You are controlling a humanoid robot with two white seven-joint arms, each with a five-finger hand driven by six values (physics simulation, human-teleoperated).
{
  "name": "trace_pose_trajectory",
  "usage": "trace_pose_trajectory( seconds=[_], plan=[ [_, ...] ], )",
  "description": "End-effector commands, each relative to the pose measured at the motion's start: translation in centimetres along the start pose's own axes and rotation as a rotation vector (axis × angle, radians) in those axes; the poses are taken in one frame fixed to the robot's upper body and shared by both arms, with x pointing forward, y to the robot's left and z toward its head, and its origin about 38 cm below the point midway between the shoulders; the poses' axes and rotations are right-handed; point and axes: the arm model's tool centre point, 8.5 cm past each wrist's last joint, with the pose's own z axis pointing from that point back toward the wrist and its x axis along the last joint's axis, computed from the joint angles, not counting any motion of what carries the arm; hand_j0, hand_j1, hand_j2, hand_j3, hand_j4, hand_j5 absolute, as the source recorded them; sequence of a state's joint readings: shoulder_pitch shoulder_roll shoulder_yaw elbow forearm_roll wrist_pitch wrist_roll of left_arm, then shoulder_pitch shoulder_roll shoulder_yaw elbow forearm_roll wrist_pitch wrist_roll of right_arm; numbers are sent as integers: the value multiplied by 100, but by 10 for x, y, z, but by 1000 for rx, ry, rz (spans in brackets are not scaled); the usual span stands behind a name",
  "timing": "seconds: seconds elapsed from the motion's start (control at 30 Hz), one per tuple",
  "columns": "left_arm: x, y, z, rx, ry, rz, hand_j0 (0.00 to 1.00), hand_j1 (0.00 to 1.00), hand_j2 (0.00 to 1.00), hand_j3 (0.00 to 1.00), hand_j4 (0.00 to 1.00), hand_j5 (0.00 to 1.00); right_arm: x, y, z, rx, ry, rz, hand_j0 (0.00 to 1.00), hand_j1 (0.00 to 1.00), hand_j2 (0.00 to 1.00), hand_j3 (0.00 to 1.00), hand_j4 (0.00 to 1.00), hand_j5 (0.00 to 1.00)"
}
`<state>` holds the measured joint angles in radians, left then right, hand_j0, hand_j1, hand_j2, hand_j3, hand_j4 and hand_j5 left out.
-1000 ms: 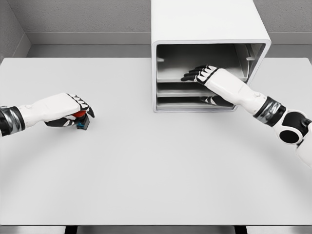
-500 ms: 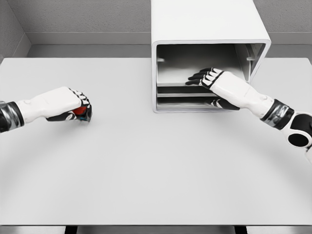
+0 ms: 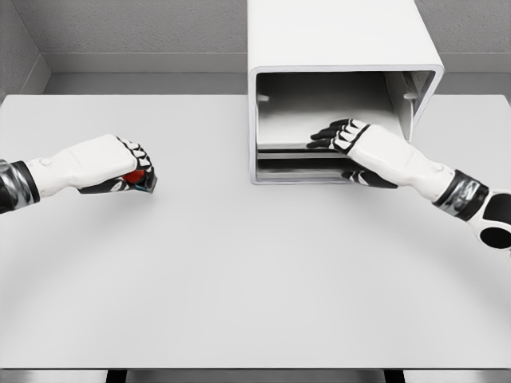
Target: Slide open multi-storey tabletop storage cabinets and put open load switch and slide close multi-storey tabletop storage cabinets
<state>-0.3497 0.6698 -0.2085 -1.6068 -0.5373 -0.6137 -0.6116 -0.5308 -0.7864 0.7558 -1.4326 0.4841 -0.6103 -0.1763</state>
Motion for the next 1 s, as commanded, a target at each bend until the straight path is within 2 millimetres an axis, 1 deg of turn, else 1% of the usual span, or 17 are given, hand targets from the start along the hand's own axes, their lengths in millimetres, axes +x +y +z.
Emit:
trace_pose_trajectory(
  seconds=[0.0, 0.07, 0.17, 0.23, 0.27, 0.37, 0.43, 0.5, 0.53, 0.6, 0.63, 0.77, 0.87, 0.9, 0.97],
  plan=[
    [1, 2, 0, 7, -2, 2, 39, 39, 39, 39, 39, 39, 1, -5, 3, -2, -5, 8, 85, 85, 85, 85, 85, 85],
    [2, 6, 2, 19, -1, -8, 39, 39, 39, 39, 39, 39, 2, -6, 7, 6, -5, 12, 85, 85, 85, 85, 85, 85],
    [2, 8, 2, 21, -3, -11, 39, 39, 39, 39, 39, 39, 1, -8, 12, 9, 1, 18, 85, 85, 85, 85, 85, 85],
    [4, 9, 1, 25, -7, -15, 39, 39, 39, 39, 39, 39, 6, -10, 16, 12, -10, 16, 86, 86, 86, 86, 86, 86],
    [4, 9, 1, 25, -8, -16, 39, 39, 39, 39, 39, 39, 5, -10, 20, 19, -6, 18, 85, 85, 85, 85, 85, 85],
    [5, 11, 1, 27, -9, -20, 39, 39, 39, 39, 39, 39, 5, -7, 23, 26, -1, 15, 85, 85, 85, 85, 85, 85],
    [7, 15, 2, 40, -12, -28, 39, 39, 39, 39, 39, 39, 4, -6, 27, 34, 5, 14, 86, 86, 86, 86, 86, 86],
    [8, 16, 2, 44, -15, -32, 39, 39, 39, 39, 39, 39, 8, -10, 27, 34, -8, 22, 86, 86, 86, 86, 86, 86],
    [8, 17, 2, 45, -15, -33, 39, 39, 39, 39, 39, 39, 10, -9, 28, 35, -13, 18, 86, 86, 86, 86, 86, 86],
    [10, 21, 3, 57, -16, -43, 39, 39, 39, 39, 39, 39, 9, -11, 33, 44, -8, 26, 85, 85, 85, 85, 85, 85],
    [10, 21, 4, 57, -15, -42, 39, 39, 39, 39, 39, 39, 7, -16, 34, 35, 0, 29, 86, 86, 86, 86, 86, 86],
    [11, 23, 3, 68, -22, -36, 39, 39, 39, 39, 39, 39, 11, -28, 46, 7, 7, 45, 86, 86, 86, 86, 86, 86],
    [13, 26, 3, 77, -27, -42, 39, 39, 39, 39, 39, 39, 8, -37, 50, -6, 19, 49, 86, 86, 86, 86, 86, 86],
    [14, 30, 4, 84, -31, -50, 39, 39, 39, 39, 39, 39, 6, -44, 51, -22, 27, 52, 86, 86, 86, 86, 86, 86],
    [15, 31, 4, 89, -36, -47, 39, 39, 39, 39, 39, 39, 8, -52, 54, -24, 20, 57, 86, 86, 86, 86, 86, 86]
  ],
)
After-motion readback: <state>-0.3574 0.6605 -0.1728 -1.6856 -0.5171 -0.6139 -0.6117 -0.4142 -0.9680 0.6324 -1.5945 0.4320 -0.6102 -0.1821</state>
